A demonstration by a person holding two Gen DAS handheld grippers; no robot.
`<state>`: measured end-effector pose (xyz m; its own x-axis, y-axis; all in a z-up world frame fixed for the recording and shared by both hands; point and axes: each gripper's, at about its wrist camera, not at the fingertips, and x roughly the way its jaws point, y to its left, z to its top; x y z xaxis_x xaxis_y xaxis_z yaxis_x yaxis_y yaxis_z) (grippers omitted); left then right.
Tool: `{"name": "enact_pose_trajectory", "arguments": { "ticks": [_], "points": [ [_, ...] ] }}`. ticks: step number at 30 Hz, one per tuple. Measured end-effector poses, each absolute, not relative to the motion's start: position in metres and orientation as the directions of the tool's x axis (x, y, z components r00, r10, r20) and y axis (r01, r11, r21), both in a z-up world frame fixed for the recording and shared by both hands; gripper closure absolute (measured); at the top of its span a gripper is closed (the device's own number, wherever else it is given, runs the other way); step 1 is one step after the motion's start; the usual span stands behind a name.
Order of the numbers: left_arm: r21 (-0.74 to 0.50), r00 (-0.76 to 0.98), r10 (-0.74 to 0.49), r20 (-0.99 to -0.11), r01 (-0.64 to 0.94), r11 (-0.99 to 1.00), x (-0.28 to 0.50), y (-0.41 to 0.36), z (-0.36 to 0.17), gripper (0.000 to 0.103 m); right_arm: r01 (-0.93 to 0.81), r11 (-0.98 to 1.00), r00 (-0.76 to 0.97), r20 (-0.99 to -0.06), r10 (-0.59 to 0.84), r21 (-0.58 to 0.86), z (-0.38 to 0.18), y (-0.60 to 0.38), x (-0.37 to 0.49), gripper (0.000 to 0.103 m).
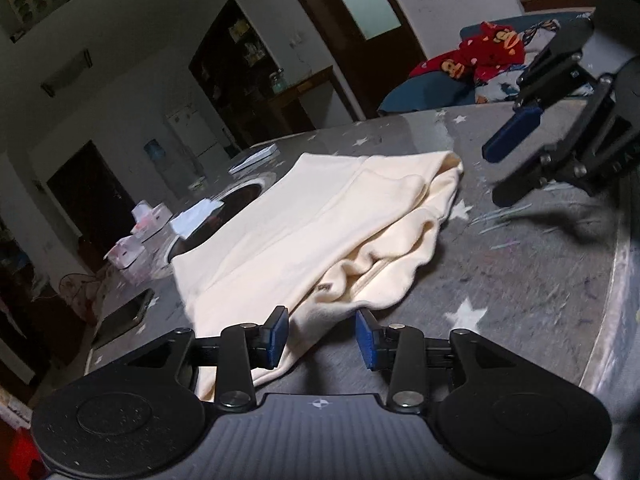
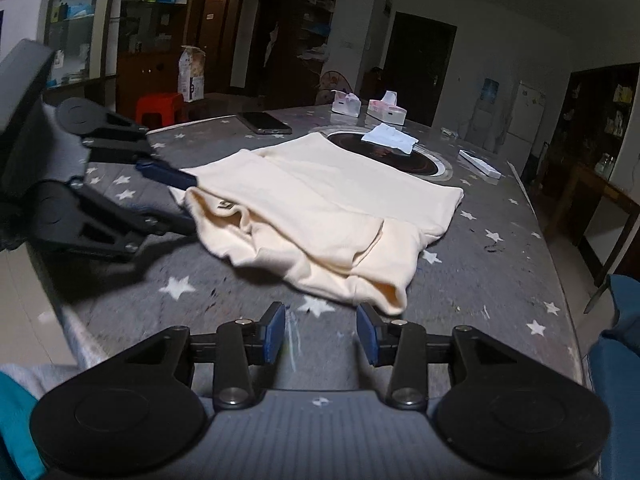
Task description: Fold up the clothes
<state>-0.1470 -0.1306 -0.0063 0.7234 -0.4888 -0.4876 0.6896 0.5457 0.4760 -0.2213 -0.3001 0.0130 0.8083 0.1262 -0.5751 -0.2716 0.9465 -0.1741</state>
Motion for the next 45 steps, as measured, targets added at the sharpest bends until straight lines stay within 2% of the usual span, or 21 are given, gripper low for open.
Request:
{"name": "enact_pose_trajectory", "arguments": {
  "ticks": [3,6,19,24,26,27,29,30,31,33,36,39,45],
  "points": [
    [0.500,0.735,-0.493,-0.465,0.678,0.539,-0.150,-0.138,-0.009,0.083,-0.293,0.936,0.809,-0.573,0.134,-0.195,0.011,-0.301,-0.226,0.058],
    [0.493,0.745,-0.489,-0.454,0.667,0.559,-0.150,-0.141,-0.007,0.088,-0.323,0.921,0.810,-0.567,0.149,-0.220,0.008,-0.302,-0.227,0.053],
    [0.391,0.772,-0.459,-0.440,0.625,0.676,-0.144,-0.141,0.011,0.090,-0.485,0.802,0.807,-0.531,0.257,-0.350,-0.004,-0.286,-0.182,0.050],
    [0.337,0.754,-0.484,-0.443,0.641,0.690,-0.134,-0.135,0.016,0.090,-0.508,0.770,0.808,-0.524,0.270,-0.386,-0.005,-0.278,-0.170,0.056],
    [0.318,0.745,-0.498,-0.444,0.650,0.690,-0.129,-0.132,0.018,0.090,-0.512,0.772,0.803,-0.529,0.274,-0.377,-0.006,-0.277,-0.167,0.066],
    [0.316,0.740,-0.506,-0.443,0.657,0.684,-0.127,-0.131,0.018,0.090,-0.510,0.779,0.802,-0.530,0.277,-0.365,-0.005,-0.278,-0.165,0.077],
    [0.319,0.731,-0.520,-0.441,0.670,0.671,-0.125,-0.129,0.017,0.086,-0.506,0.794,0.798,-0.532,0.283,-0.337,-0.003,-0.279,-0.163,0.081],
    [0.327,0.728,-0.525,-0.441,0.675,0.661,-0.126,-0.128,0.016,0.083,-0.500,0.806,0.796,-0.535,0.285,-0.315,-0.001,-0.280,-0.161,0.088],
    [0.334,0.724,-0.529,-0.442,0.681,0.652,-0.128,-0.127,0.015,0.081,-0.496,0.816,0.793,-0.538,0.287,-0.296,0.001,-0.281,-0.160,0.089],
    [0.360,0.713,-0.540,-0.448,0.696,0.621,-0.132,-0.125,0.010,0.071,-0.491,0.830,0.787,-0.545,0.291,-0.266,0.005,-0.283,-0.158,0.091],
    [0.415,0.710,-0.537,-0.455,0.703,0.577,-0.138,-0.124,0.001,0.061,-0.481,0.847,0.780,-0.551,0.296,-0.226,0.011,-0.287,-0.153,0.092],
    [0.442,0.721,-0.515,-0.463,0.691,0.571,-0.134,-0.120,-0.006,0.061,-0.476,0.854,0.781,-0.548,0.300,-0.210,0.016,-0.291,-0.149,0.093],
    [0.416,0.712,-0.491,-0.503,0.697,0.584,-0.109,-0.111,-0.005,0.061,-0.473,0.859,0.782,-0.543,0.306,-0.197,0.020,-0.293,-0.145,0.095]
  ]
}}
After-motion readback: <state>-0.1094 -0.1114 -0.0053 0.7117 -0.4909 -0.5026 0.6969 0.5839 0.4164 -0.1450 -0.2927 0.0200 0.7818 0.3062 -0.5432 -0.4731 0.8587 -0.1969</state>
